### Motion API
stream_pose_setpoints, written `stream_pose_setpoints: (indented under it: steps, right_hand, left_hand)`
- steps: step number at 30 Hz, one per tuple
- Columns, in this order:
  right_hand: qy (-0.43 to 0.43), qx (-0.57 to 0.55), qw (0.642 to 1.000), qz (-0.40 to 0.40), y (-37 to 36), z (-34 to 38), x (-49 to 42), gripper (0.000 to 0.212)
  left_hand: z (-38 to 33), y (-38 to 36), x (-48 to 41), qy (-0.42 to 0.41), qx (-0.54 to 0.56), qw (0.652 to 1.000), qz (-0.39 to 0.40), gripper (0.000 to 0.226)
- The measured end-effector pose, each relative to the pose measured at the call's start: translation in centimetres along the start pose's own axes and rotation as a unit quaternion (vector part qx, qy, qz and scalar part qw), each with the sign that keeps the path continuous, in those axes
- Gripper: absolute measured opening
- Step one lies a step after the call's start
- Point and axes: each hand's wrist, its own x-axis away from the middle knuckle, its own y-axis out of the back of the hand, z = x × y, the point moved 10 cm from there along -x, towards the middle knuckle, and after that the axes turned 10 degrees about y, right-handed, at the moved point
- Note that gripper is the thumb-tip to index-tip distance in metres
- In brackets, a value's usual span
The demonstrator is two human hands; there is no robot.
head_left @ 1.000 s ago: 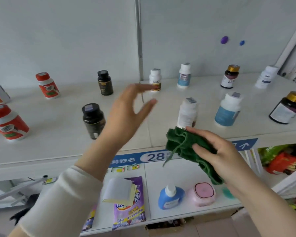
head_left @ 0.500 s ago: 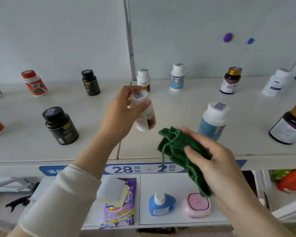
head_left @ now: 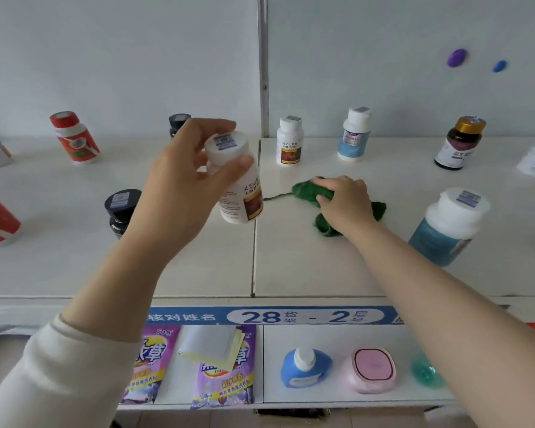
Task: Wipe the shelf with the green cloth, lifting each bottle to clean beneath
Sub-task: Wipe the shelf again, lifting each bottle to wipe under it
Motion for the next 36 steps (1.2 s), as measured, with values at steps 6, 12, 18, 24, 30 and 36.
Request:
stream_pose_setpoints:
  steps: [6, 12, 18, 24, 30, 36]
  right_hand:
    - [0.283, -0.190, 0.928, 0.152, -1.5, 9.0, 10.6, 0.047]
    - [0.211, -0.135, 0.961, 0.117, -1.4, 6.1, 3.7, 0.046]
    - [0.129, -0.060, 0.987, 0.068, -3.4, 5.5, -2.6, 0.038]
    - [0.350, -0.209, 0.880, 0.243, -2.9, 12.1, 11.9, 0.042]
    - [0.200, -0.374, 0.897, 0.128, 2.2, 7.6, 7.6, 0.044]
    - [0.073, -0.105, 0.990, 0.054, 0.3, 3.0, 2.1, 0.037]
  left_hand:
    - [0.3, 0.0, -0.4, 0.000, 0.006, 1.000, 0.006, 0.026]
    - [0.3, -0.7, -0.5, 0.013, -0.005, 1.000, 0.014, 0.029]
    - [0.0, 0.2, -0.1, 0.012, -0.020, 1.000, -0.013, 0.028]
    - [-0.5, 0.5, 0.6, 0.009, -0.024, 0.999, -0.026, 0.028]
    - [-1.0, -0.3, 1.0, 0.015, -0.025, 0.999, -0.021, 0.029]
    - [-1.3, -0.5, 1.0, 0.014, -0.039, 0.999, -0.034, 0.028]
